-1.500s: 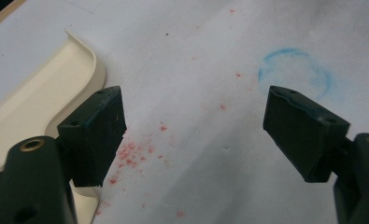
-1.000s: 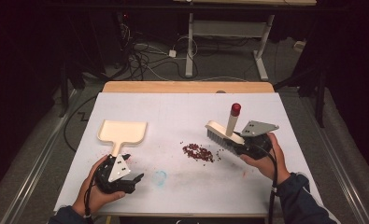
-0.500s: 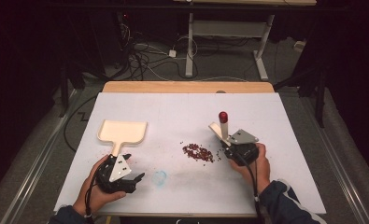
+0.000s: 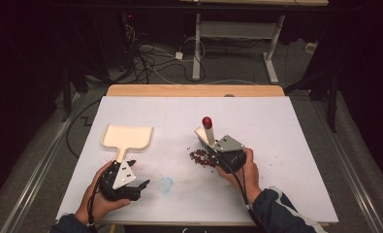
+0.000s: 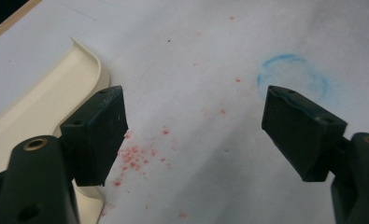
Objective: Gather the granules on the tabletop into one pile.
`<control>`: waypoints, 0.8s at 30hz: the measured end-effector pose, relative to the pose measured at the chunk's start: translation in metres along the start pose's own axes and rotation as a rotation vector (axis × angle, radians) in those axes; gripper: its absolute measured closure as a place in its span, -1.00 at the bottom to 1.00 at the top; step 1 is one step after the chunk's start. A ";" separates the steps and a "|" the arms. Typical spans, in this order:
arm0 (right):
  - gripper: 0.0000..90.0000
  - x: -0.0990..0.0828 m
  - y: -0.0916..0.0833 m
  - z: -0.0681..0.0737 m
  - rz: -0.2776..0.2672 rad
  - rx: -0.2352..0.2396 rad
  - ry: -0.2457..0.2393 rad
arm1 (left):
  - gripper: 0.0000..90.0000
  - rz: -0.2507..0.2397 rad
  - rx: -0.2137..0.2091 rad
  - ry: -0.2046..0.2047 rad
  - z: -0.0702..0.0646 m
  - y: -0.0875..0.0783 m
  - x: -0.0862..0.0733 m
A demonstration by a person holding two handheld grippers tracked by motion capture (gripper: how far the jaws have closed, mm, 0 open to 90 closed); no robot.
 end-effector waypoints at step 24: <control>0.50 0.016 0.032 0.046 0.006 0.161 0.432 | -0.52 0.035 0.018 -0.029 0.007 0.000 -0.009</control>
Point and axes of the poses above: each handheld gripper's, and its own axes: y roughly forward along the jaws, x roughly out of its top, z roughly to its left, the point moved 10 cm from there along y, roughly forward along the jaws, and after that the axes turned 6 degrees about -z, right-handed, at the moved point
